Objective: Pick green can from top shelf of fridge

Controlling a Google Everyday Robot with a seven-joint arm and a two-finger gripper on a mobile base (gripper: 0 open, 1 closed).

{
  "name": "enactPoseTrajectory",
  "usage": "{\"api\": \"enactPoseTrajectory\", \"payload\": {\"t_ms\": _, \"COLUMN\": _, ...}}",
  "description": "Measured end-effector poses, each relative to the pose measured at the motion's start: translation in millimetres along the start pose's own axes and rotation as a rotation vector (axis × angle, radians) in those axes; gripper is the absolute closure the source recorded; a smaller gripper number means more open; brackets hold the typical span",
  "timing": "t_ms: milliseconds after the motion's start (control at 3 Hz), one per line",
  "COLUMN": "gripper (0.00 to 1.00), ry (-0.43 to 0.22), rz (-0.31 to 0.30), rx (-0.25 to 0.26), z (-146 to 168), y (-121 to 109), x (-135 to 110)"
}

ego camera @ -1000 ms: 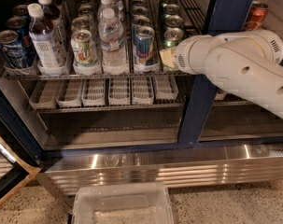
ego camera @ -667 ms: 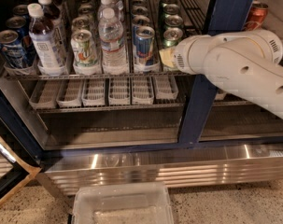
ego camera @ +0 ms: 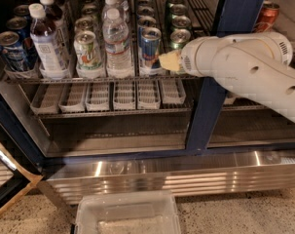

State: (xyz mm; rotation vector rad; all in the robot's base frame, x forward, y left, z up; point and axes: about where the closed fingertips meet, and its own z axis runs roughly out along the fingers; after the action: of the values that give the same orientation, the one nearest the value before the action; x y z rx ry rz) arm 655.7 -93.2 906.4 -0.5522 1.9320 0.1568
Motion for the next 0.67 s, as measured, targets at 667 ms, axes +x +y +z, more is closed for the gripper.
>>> {"api": "enactPoseTrajectory", "payload": {"t_ms": 667, "gripper": 0.4, "ry": -0.023, "rz": 0.032, "rx": -0.018, "z": 8.4, "y": -1.5, "x": -6.4}}
